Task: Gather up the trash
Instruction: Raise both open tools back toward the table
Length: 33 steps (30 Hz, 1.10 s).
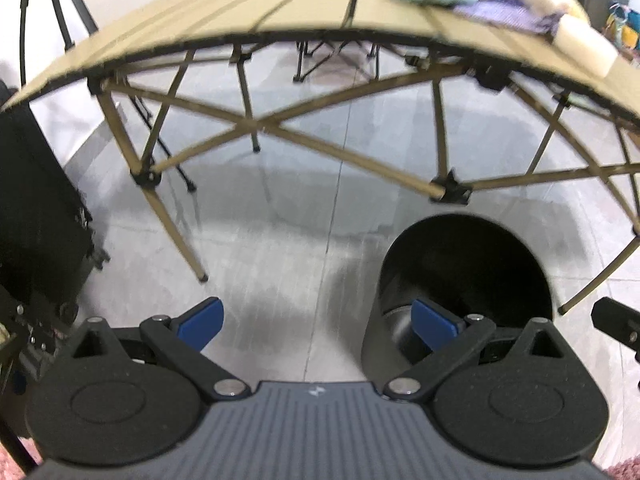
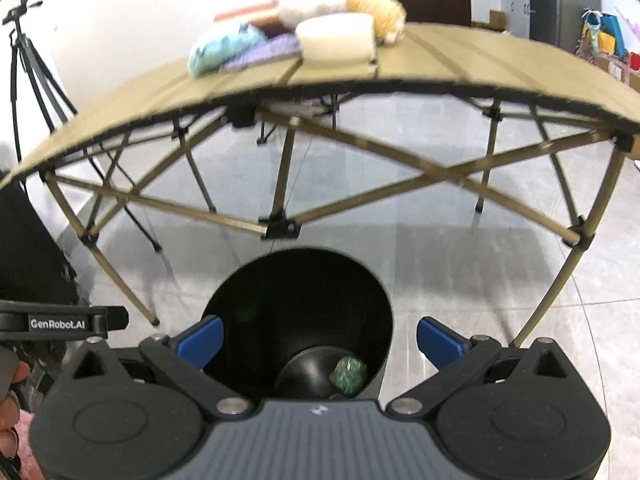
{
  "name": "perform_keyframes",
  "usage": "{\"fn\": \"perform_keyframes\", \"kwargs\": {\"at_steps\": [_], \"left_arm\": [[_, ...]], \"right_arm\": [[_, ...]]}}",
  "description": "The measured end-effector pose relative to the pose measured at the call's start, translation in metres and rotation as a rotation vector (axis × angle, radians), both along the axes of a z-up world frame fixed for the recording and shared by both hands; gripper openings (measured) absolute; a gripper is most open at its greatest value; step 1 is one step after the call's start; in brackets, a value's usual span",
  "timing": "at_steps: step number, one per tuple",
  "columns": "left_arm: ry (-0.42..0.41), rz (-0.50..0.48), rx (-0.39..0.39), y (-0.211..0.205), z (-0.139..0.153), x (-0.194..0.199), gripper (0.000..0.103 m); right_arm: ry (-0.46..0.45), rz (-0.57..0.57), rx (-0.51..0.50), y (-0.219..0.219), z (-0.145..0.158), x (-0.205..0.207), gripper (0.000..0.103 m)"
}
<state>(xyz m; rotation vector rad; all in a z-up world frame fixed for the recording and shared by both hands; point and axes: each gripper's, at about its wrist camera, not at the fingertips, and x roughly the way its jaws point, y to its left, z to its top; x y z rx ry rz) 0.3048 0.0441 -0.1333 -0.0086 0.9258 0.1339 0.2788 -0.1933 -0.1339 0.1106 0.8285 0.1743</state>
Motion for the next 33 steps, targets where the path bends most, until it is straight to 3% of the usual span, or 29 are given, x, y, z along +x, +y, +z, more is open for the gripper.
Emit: {"fn": "perform_keyframes", "kwargs": {"at_steps": [11,20,27,33], "left_arm": [[-0.175,-0.048,0.038,-0.026,0.036,-0.008,0.102],[-0.310,-0.048,0.020,-0.035,0.071,-0.007,0.103],[-0.398,-0.051,0.033,-0.037,0.089,0.004,0.103],[-0.429,-0.021,0.039,-0.033,0.098,0.028,0.103]], "right_arm": [[-0.243,-0.014,-0.009,-0.025,0.043,-0.020,0.103],[-0.450,0.008,-0.020,-0.025,0.075,-0.030,0.103],[-0.560,0.003,-0.034,-0.025,0.092,-0.019,0.103],[-0.581,0.011,-0.045,-0.018,0.097,0.010,0.103]]}}
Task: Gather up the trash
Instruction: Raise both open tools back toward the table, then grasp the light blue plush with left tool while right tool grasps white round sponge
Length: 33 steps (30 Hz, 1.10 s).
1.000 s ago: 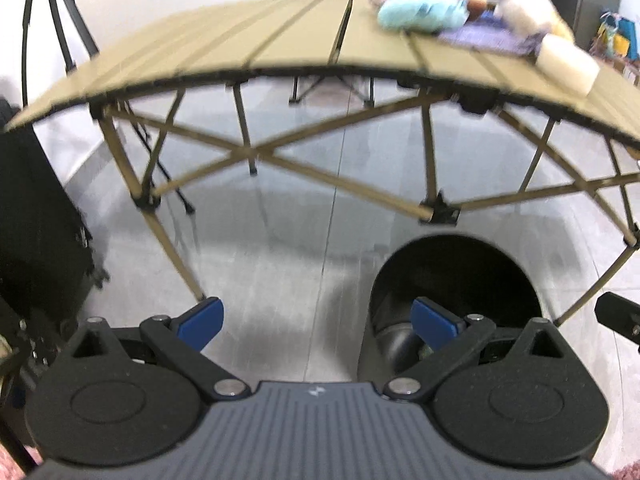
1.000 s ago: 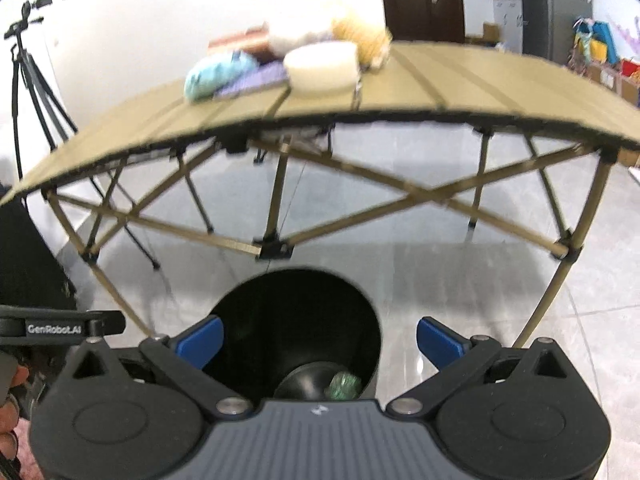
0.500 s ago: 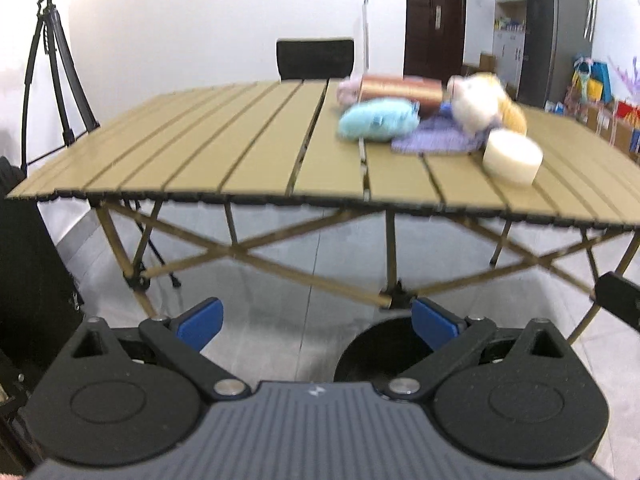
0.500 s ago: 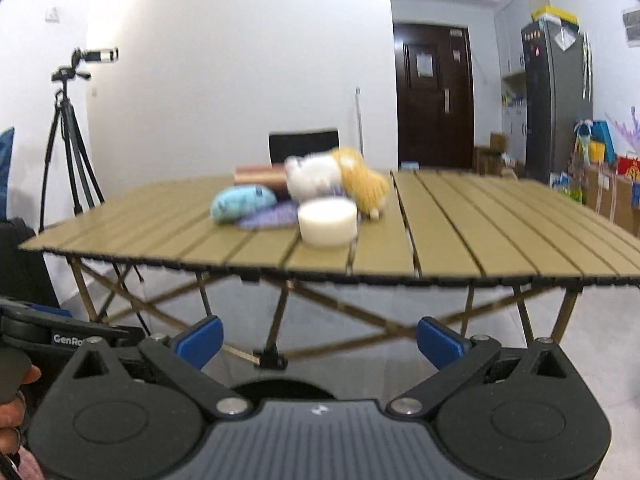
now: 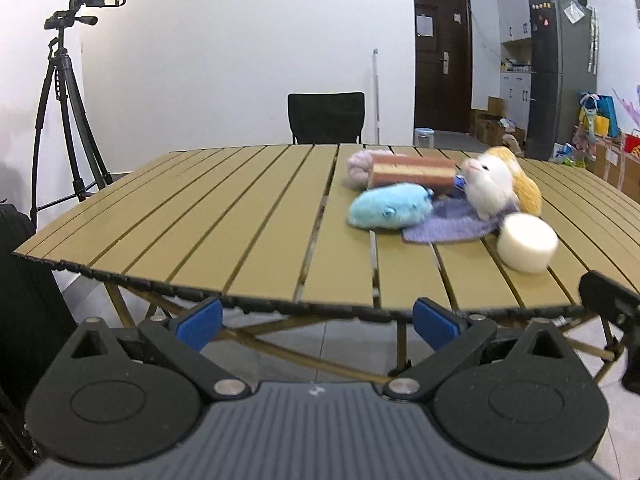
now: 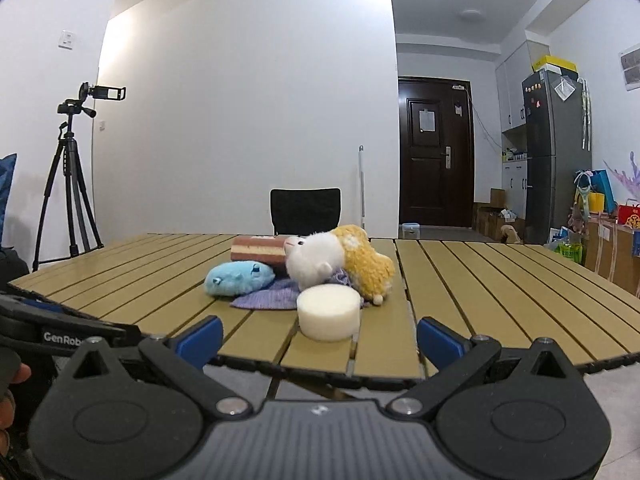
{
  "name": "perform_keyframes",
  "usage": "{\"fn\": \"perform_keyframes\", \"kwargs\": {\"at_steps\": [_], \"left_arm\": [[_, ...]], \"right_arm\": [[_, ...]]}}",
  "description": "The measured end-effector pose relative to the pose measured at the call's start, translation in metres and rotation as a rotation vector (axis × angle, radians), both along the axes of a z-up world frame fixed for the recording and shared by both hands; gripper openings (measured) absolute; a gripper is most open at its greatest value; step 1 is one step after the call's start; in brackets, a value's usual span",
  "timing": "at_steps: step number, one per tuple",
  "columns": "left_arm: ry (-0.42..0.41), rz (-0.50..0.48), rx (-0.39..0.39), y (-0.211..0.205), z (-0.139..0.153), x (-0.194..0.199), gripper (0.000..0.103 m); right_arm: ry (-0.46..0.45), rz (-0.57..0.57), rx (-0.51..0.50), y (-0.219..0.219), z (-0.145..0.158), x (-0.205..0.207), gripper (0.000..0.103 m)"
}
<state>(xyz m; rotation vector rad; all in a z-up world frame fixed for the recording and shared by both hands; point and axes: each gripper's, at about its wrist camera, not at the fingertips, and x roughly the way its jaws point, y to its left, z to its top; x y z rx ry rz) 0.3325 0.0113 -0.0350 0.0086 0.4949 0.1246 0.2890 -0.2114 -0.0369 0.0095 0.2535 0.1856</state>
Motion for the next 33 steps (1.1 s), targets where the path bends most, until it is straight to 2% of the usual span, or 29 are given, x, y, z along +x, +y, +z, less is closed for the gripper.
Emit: {"fn": "perform_keyframes", "kwargs": {"at_steps": [9,14,20,26,27,33], "left_arm": [[-0.014,0.017,-0.011,0.014,0.009,0.036,0.103],[0.009,-0.007,-0.041,0.017,0.009,0.061,0.103],[0.025,-0.053,-0.064,0.013,0.011,0.085,0.103],[0.049,-0.102,-0.090,0.008,0.013,0.104,0.103],[0.053,-0.107,-0.094,0.007,0.014,0.107,0.103],[0.072,-0.125,-0.121,0.001,0.016,0.120,0.103]], "right_arm": [[0.015,-0.013,-0.051,0.029,-0.003,0.065,0.103],[0.061,-0.034,-0.050,0.032,-0.015,0.096,0.103],[0.087,-0.050,-0.042,0.029,-0.025,0.120,0.097],[0.120,-0.033,0.006,0.023,-0.031,0.139,0.068],[0.126,-0.036,0.010,0.023,-0.032,0.140,0.058],[0.103,-0.043,0.041,0.021,-0.028,0.138,0.056]]}}
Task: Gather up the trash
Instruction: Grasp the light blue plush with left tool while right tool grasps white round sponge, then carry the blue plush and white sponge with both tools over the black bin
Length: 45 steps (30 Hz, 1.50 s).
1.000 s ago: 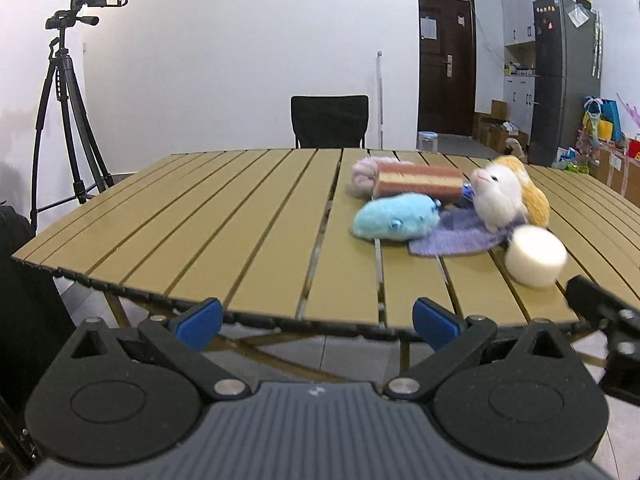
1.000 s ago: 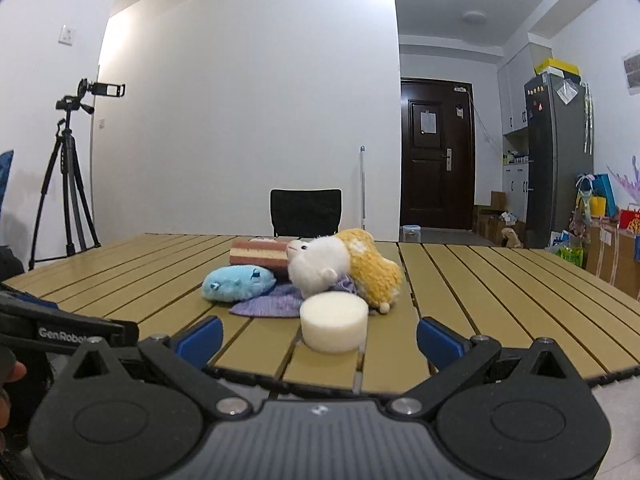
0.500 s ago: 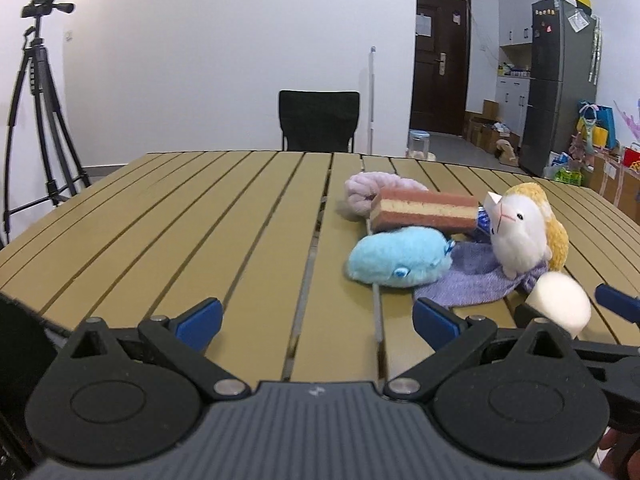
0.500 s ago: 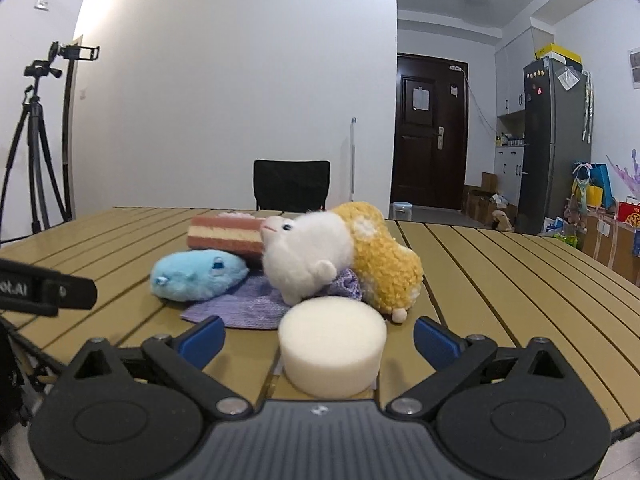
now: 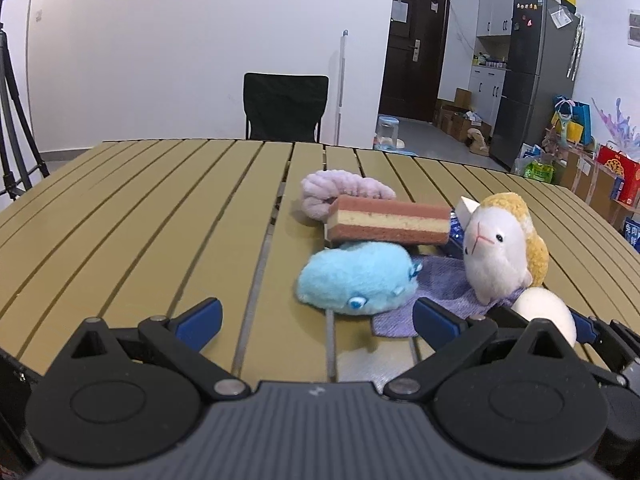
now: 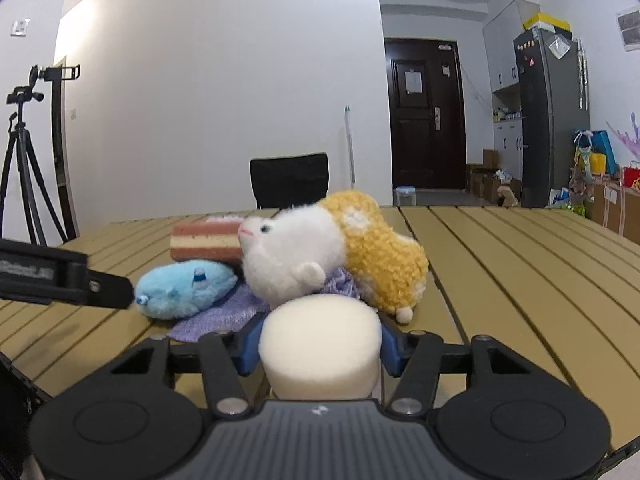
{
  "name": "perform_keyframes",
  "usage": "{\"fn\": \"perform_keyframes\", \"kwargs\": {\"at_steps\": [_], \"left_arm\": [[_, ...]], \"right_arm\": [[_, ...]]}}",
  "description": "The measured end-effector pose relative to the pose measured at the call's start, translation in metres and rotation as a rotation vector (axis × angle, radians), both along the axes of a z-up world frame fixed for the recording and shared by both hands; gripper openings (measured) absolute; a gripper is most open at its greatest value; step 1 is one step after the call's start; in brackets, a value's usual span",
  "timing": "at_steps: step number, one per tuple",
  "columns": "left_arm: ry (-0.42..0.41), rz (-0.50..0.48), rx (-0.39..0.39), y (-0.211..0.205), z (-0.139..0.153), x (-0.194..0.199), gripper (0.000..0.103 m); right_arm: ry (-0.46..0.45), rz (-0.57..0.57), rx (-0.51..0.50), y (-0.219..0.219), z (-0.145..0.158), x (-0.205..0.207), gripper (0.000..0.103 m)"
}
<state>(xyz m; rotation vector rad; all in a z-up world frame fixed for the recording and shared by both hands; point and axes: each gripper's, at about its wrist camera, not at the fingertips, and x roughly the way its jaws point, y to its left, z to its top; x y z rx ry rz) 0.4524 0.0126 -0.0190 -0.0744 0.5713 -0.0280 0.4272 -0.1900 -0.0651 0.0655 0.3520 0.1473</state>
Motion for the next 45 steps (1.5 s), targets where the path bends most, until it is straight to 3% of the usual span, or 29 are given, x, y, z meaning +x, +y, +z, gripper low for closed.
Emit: {"fn": "perform_keyframes", "kwargs": {"at_steps": [14,29,35,38,40,45], "left_arm": [[0.039,-0.013,-0.021,-0.021,0.003,0.038,0.103],[0.158,0.033,-0.039,-0.027,-0.022,0.090,0.103],[0.157,0.033,-0.047,-0.028,-0.027,0.095,0.102],[0.153,0.019,-0.029,-0.031,-0.028,0.095,0.095],[0.146,0.020,-0.014,-0.033,-0.026,0.092,0.080],[0.136,0.013,-0.057,-0.026,-0.023,0.088,0.076]], "right_arm": [[-0.041,-0.054,0.045,-0.026,0.010,-0.004,0.056],[-0.041,-0.171,0.111,-0.056,0.009,0.009,0.056],[-0.032,-0.174,0.112,-0.055,0.005,0.012,0.056],[-0.031,-0.179,0.120,-0.054,0.005,0.015,0.056],[-0.030,-0.179,0.122,-0.054,0.005,0.015,0.056],[-0.036,-0.171,0.121,-0.051,0.005,0.013,0.056]]}}
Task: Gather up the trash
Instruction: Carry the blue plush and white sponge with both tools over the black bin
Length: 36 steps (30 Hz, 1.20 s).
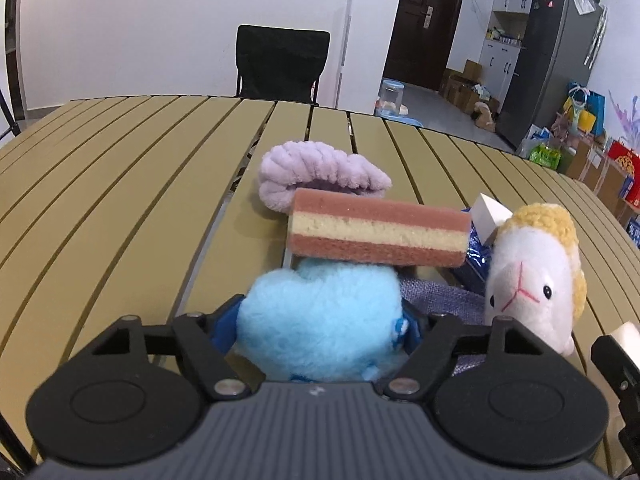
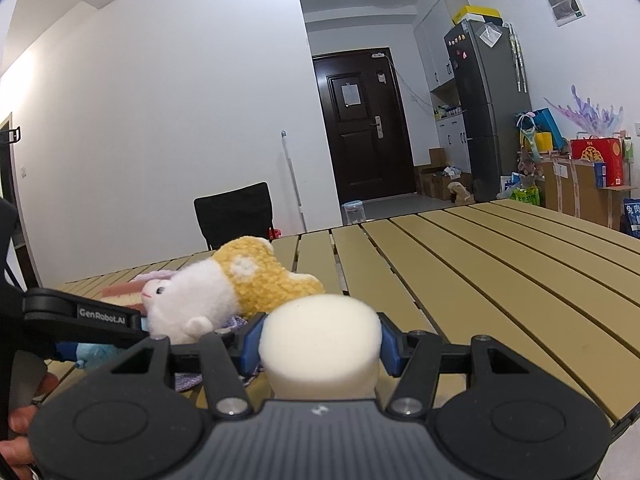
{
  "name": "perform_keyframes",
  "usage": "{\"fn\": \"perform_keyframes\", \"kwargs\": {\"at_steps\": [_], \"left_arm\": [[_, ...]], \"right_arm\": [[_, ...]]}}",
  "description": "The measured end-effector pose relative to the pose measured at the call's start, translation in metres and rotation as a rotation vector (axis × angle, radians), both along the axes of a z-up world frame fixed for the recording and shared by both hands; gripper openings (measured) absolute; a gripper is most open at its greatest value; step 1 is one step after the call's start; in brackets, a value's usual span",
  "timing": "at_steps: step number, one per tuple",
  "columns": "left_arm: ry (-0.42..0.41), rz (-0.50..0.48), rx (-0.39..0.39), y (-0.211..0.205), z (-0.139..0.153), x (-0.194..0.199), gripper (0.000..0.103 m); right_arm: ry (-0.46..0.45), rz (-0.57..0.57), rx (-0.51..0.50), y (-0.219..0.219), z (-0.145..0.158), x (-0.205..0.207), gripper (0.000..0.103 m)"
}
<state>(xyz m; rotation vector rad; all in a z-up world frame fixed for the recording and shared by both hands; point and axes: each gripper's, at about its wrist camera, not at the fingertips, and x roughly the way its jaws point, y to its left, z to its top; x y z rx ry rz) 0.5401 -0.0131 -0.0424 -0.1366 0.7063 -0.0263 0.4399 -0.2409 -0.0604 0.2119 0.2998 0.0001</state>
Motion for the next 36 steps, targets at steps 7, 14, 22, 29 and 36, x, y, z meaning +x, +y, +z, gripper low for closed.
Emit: {"fn": "perform_keyframes", "kwargs": {"at_steps": [7,14,22,29,36], "left_arm": [[-0.028,-0.012,0.019,0.000,0.009,-0.010,0.076],[-0.081,-0.016,0.048,0.004,0.025,-0.036,0.076],[-0.140,-0.032,0.061,0.011,0.040,-0.081,0.076],[-0.164,-0.047,0.067,0.018,0.050,-0.123,0.076],[-0.156,-0.073,0.064,0.027,0.041,-0.166,0.076]], "right_arm": [[-0.004,0.012,-0.002,0.001,0.000,-0.002,0.056],[-0.014,0.028,-0.002,0.001,0.003,-0.011,0.056],[-0.034,0.053,-0.004,0.002,0.011,-0.034,0.056],[-0.051,0.078,-0.016,0.006,0.020,-0.061,0.056],[-0.059,0.107,-0.032,0.013,0.028,-0.097,0.056]]}}
